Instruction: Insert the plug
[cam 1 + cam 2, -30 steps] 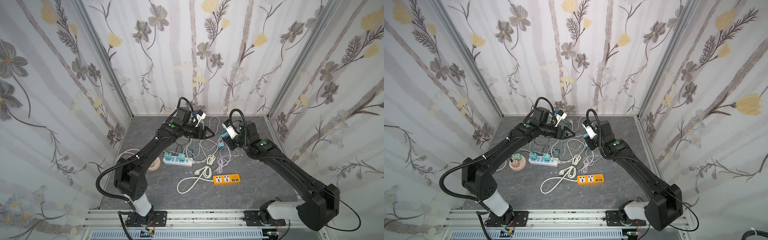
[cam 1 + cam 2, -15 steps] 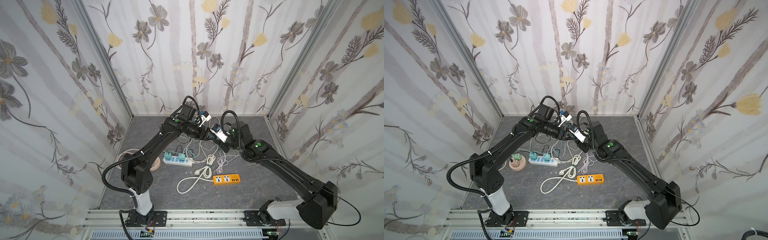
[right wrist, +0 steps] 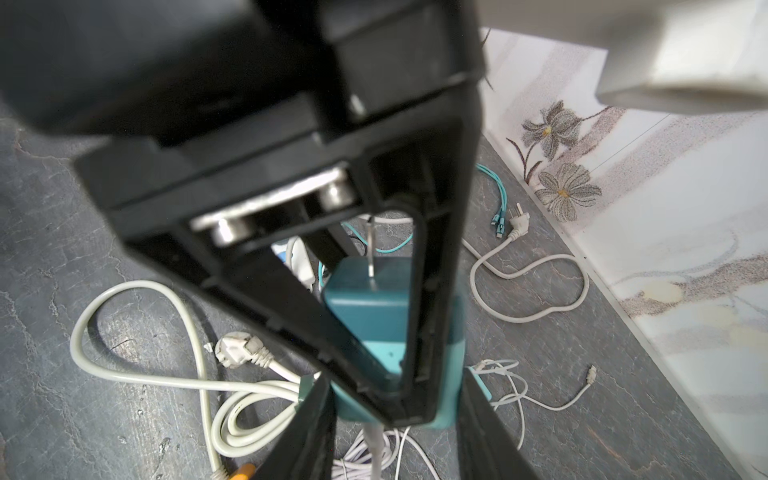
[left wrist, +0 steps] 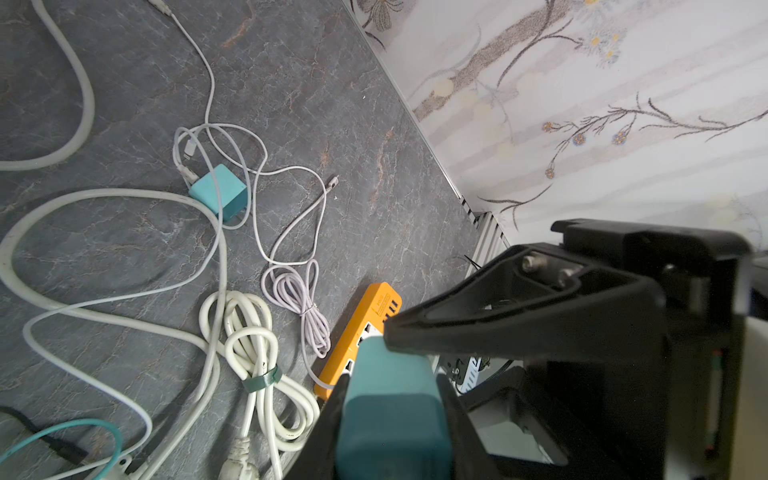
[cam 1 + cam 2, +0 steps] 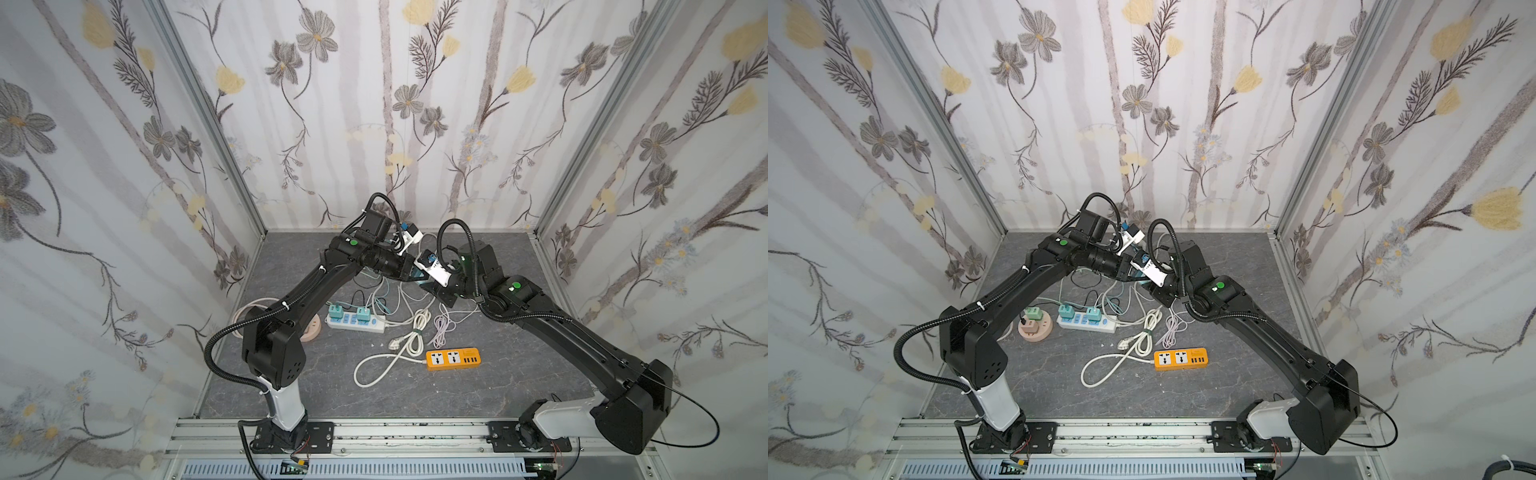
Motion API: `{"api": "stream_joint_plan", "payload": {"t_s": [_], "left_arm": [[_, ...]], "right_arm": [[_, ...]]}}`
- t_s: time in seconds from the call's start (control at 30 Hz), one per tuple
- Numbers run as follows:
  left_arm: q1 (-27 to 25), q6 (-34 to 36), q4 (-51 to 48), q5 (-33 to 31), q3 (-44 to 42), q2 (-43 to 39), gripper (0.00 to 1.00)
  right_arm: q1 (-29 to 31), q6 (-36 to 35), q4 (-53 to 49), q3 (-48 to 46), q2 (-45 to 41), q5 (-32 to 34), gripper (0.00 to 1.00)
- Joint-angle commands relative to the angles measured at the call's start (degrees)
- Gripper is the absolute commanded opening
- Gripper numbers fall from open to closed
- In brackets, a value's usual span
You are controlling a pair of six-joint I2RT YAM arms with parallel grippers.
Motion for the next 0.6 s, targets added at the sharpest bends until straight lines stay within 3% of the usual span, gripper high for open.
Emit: {"api": "stream_joint_plan", "payload": {"t_s": [0.0, 0.07, 0.2, 0.27, 0.4, 0.47, 0.57], "left_arm": [[0.08, 0.69, 1.58, 2.8, -0.23, -0.06, 0.05], [0.21, 0.07, 2.45, 2.69, -0.81, -0.25, 0.0], [0.87, -4.03, 8.21, 2.63, -2.74, -0.92, 0.0], [0.96, -8.29, 14.63, 0.89, -4.86, -2.09, 0.0], [0.96, -23.37, 37.26, -7.32, -13.35, -6.0, 0.0], [0.67, -30.46, 49.35, -10.9, -17.83, -7.38, 0.0], [0.12, -39.77, 60.48, -16.41, -20.49, -7.81, 0.0]], "right_arm": [[-0.11, 0.88, 0.87, 0.33, 0.03, -1.74, 0.41], [-0.77, 2.73, 2.21, -0.57, -1.24, -2.75, 0.44], [-3.81, 10.81, 6.86, -4.81, -6.58, -3.01, 0.65], [-6.91, 18.91, 9.38, -6.81, -9.73, -4.41, 0.7], [-13.59, 40.92, 13.17, -8.99, -13.67, -8.65, 0.73], [-14.51, 51.6, 15.62, -10.09, -13.47, -13.35, 0.73], [-14.35, 61.82, 20.27, -10.42, -12.29, -19.48, 0.73]]}}
